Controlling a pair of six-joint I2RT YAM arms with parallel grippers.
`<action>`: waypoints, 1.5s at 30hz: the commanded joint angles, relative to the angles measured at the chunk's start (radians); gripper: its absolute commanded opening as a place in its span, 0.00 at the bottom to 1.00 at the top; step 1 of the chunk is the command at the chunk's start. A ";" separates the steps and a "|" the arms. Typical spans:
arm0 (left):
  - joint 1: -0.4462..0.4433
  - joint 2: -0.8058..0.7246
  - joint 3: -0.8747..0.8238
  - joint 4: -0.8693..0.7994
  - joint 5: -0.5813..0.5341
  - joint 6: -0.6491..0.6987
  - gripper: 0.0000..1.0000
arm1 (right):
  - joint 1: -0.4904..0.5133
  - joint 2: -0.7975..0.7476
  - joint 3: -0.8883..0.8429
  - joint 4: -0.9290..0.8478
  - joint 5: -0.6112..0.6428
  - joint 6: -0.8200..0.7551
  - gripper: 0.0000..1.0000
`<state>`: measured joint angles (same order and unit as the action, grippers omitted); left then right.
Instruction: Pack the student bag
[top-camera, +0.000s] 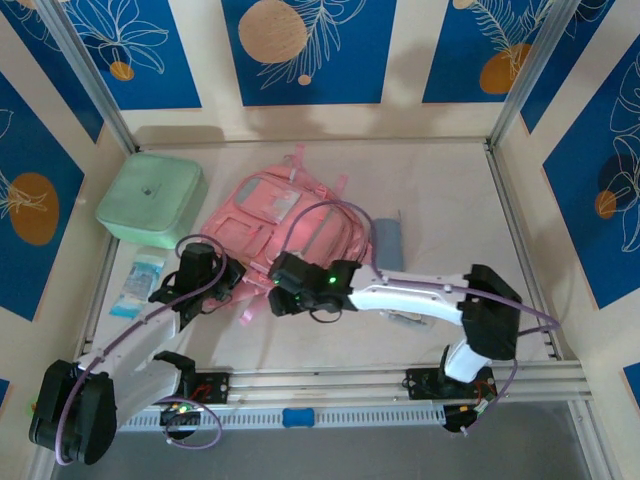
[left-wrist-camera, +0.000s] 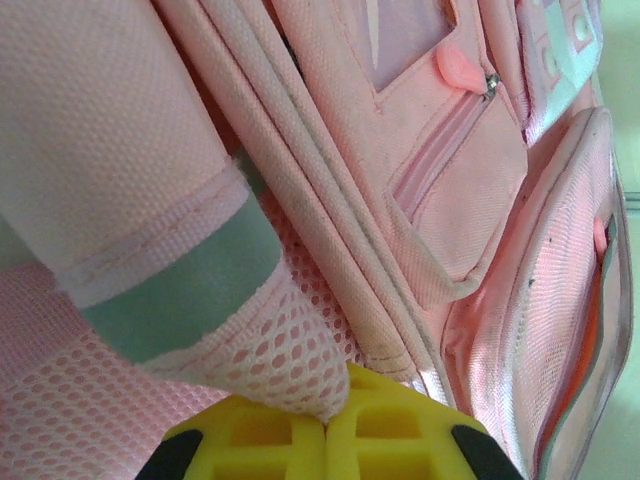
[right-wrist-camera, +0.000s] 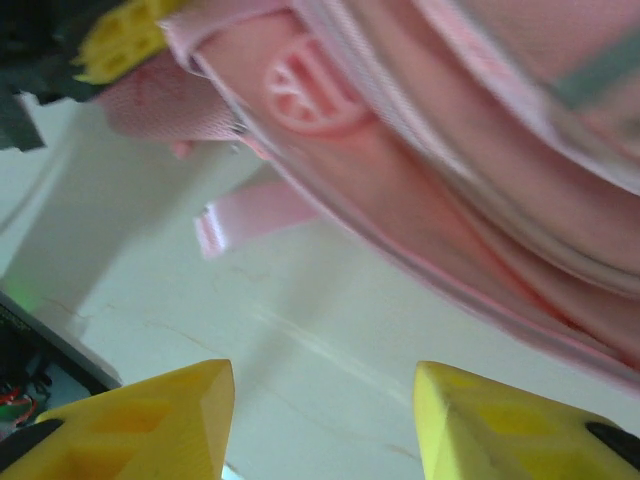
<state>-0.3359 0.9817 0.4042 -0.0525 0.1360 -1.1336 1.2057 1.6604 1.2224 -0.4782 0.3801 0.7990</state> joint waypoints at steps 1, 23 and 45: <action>-0.022 -0.022 0.035 0.041 0.033 -0.020 0.00 | 0.040 0.079 0.067 0.076 0.091 0.056 0.49; -0.141 0.025 0.022 0.093 0.010 -0.078 0.00 | -0.140 0.188 0.015 0.333 0.009 -0.175 0.44; -0.173 0.067 0.045 0.113 -0.026 -0.086 0.00 | -0.075 0.255 0.093 0.204 0.216 -0.084 0.27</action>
<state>-0.4793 1.0683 0.4084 0.0433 0.0463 -1.2297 1.1336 1.9030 1.2591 -0.2642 0.4858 0.7036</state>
